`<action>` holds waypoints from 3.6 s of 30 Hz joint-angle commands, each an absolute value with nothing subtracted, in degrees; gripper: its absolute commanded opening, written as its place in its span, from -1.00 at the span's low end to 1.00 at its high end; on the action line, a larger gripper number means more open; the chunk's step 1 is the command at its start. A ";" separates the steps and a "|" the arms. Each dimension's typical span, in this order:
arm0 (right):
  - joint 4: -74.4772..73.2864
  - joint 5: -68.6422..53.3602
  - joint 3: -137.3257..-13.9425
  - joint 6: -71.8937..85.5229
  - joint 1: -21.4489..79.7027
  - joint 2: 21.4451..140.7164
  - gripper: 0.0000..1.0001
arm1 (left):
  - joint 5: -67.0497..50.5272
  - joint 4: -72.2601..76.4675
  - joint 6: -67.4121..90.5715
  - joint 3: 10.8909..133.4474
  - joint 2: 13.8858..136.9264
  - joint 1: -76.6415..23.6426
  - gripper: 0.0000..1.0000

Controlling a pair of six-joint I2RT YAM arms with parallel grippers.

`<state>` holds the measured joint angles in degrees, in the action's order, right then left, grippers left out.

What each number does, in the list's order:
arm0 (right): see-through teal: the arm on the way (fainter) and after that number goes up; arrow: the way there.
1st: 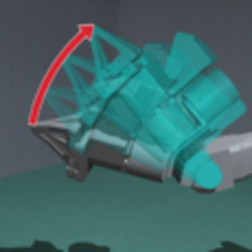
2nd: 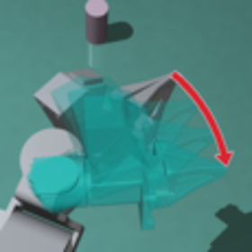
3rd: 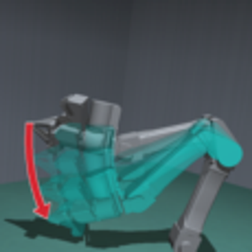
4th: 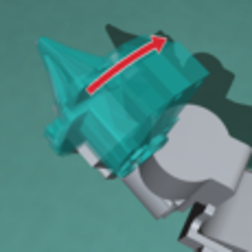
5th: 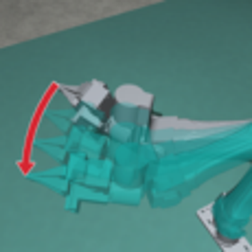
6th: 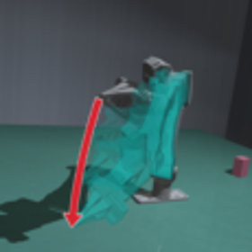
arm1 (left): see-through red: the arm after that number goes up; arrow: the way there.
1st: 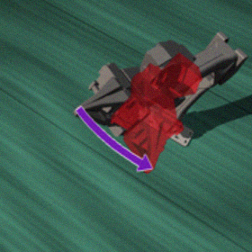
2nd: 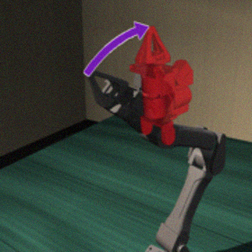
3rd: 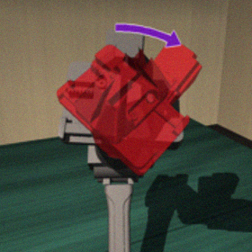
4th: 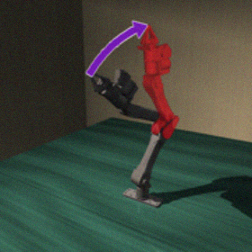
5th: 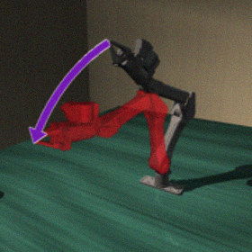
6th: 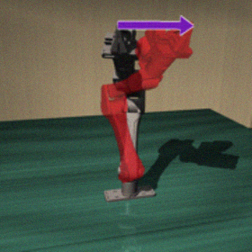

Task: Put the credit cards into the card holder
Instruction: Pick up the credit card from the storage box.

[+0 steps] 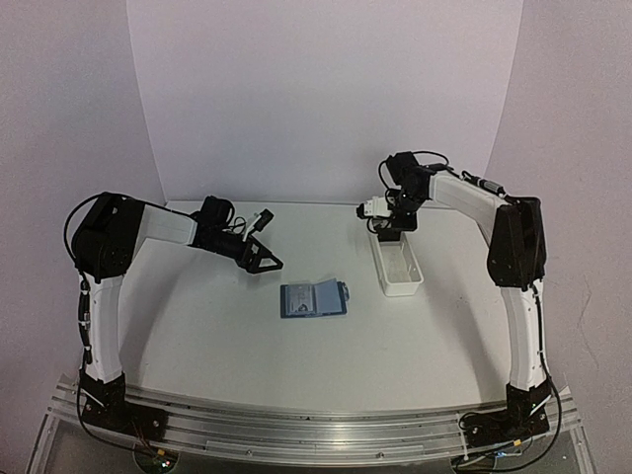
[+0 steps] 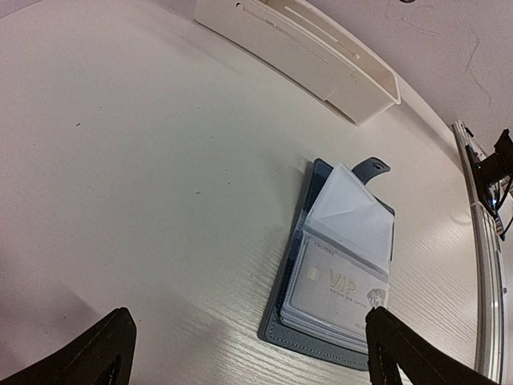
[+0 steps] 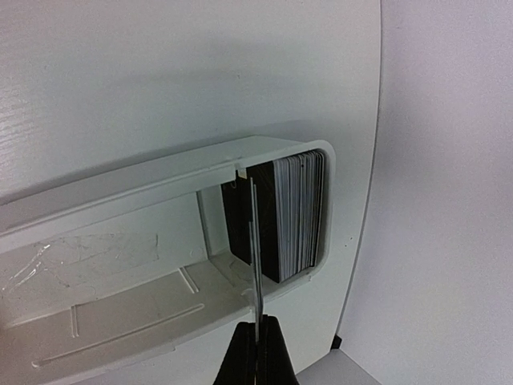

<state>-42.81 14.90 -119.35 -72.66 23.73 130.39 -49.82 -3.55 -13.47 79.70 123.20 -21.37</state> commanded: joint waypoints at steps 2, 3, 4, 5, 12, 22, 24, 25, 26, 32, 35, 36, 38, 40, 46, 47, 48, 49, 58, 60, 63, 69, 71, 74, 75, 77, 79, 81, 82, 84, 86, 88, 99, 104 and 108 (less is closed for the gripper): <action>-41.33 15.61 -122.21 -73.31 24.18 132.63 -1.00 | -51.00 -3.96 -13.93 79.45 121.14 -21.27 0.99; -41.23 15.07 -122.57 -73.02 24.17 132.89 -1.00 | -51.03 -4.04 -13.89 79.45 121.12 -21.27 0.99; -41.22 12.79 -123.88 -71.46 24.10 133.21 -1.00 | -50.93 -4.13 -13.89 79.37 121.03 -21.27 0.99; -41.22 12.37 -124.08 -71.15 24.09 133.34 -1.00 | -50.96 -4.13 -13.93 79.37 120.96 -21.27 0.99; -41.23 9.47 -124.10 -68.06 23.36 134.11 -1.00 | -50.52 -4.82 -14.15 78.93 120.24 -21.31 0.99; -40.06 10.76 -123.86 -66.92 21.91 134.71 -0.95 | -50.71 -4.39 -13.83 78.92 120.19 -21.27 0.99; -40.00 11.00 -123.61 -66.84 21.91 134.82 -0.94 | -50.62 -4.39 -13.85 78.93 120.28 -21.31 0.99; -39.91 11.26 -123.39 -66.81 21.88 134.82 -0.93 | -50.56 -4.42 -13.81 78.99 120.24 -21.30 0.99; -39.85 11.65 -122.98 -66.80 21.81 134.82 -0.93 | -50.47 -4.46 -13.84 79.01 120.23 -21.28 0.99; -39.50 13.13 -121.73 -66.55 21.47 134.77 -0.97 | -50.46 -4.47 -13.89 79.10 120.32 -21.25 0.99; -39.55 13.27 -121.40 -66.38 21.40 134.33 -1.00 | -50.44 -4.43 -13.90 79.10 120.41 -21.27 0.99; -39.62 13.39 -120.94 -66.32 21.36 134.16 -1.00 | -50.39 -4.48 -13.91 79.15 120.41 -21.27 0.99; -39.63 13.68 -120.38 -66.21 21.39 133.97 -1.00 | -50.38 -4.42 -13.90 79.11 120.41 -21.31 0.99; -39.59 14.94 -119.29 -66.25 21.36 134.10 -0.98 | -50.36 -4.40 -13.93 79.10 120.41 -21.26 0.99; -39.25 15.31 -119.84 -66.81 21.34 135.32 -0.94 | -50.30 -4.48 -13.90 79.02 120.37 -21.27 0.99; -38.73 16.16 -119.84 -67.11 21.32 135.58 -0.93 | -50.22 -4.46 -13.92 78.95 120.32 -21.27 0.99; -38.35 16.63 -119.74 -67.33 21.28 135.68 -0.92 | -50.17 -4.48 -13.90 78.93 120.28 -21.29 0.99; -38.09 16.92 -119.65 -67.44 21.29 135.69 -0.91 | -50.12 -4.48 -13.98 78.93 120.29 -21.28 0.99; -34.63 19.27 -119.43 -69.93 21.36 136.21 -0.82 | -50.26 -4.74 -13.89 78.93 120.36 -21.27 0.99; -34.30 20.29 -118.92 -71.01 21.46 136.32 -0.78 | -50.17 -4.82 -13.91 79.01 120.43 -21.34 0.99; -34.06 20.92 -117.99 -72.72 21.61 136.27 -0.75 | -50.11 -4.92 -13.93 79.04 120.60 -21.27 0.99; -32.83 22.68 -117.82 -75.32 22.21 137.01 -0.63 | -50.12 -4.87 -13.84 79.10 120.68 -21.31 0.99; -31.80 23.60 -117.58 -76.63 22.43 137.15 -0.59 | -50.07 -5.06 -13.91 79.10 120.68 -21.27 0.99; -30.07 25.11 -116.47 -78.95 22.58 137.28 -0.56 | -50.07 -5.34 -13.93 78.99 120.60 -21.27 0.99; -29.61 25.36 -116.07 -79.61 22.56 137.33 -0.56 | -50.03 -5.29 -13.89 78.93 120.59 -21.27 0.99; -28.72 26.10 -115.62 -81.04 22.64 137.53 -0.56 | -50.02 -5.36 -13.89 78.93 120.59 -21.23 0.99; -28.33 26.94 -115.14 -82.38 22.74 137.72 -0.56 | -50.01 -5.47 -13.90 78.93 120.59 -21.31 0.99; -28.14 27.29 -114.86 -82.92 22.98 137.64 -0.87 | -50.07 -5.71 -13.95 79.05 120.59 -21.29 0.99; -28.06 27.27 -114.91 -82.78 23.08 137.59 -0.91 | -50.02 -5.71 -13.95 79.09 120.59 -21.28 0.99; -27.91 27.44 -114.96 -82.53 23.20 137.19 -1.00 | -50.01 -5.62 -13.97 79.19 120.60 -21.28 0.99; -27.95 27.50 -114.88 -82.32 23.12 136.69 -1.00 | -50.10 -5.54 -13.94 79.15 120.59 -21.27 0.99; -27.95 27.37 -114.87 -81.64 23.27 136.05 -1.00 | -50.18 -5.47 -13.77 79.10 120.52 -21.32 0.99; -30.53 22.72 -112.61 -66.17 25.00 123.54 -1.00 | -53.44 -3.35 -13.70 78.67 118.93 -20.86 0.96; -30.58 21.73 -112.26 -58.75 25.71 118.00 -1.00 | -55.27 -1.12 -12.80 78.31 117.45 -20.49 0.93; -30.44 12.75 -116.04 -44.47 27.15 116.38 -1.00 | -56.50 2.95 -10.62 78.13 115.66 -20.52 0.91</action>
<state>-30.85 21.43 -112.29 -59.59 25.52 120.09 -53.43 -2.68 -12.88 78.28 120.68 -20.88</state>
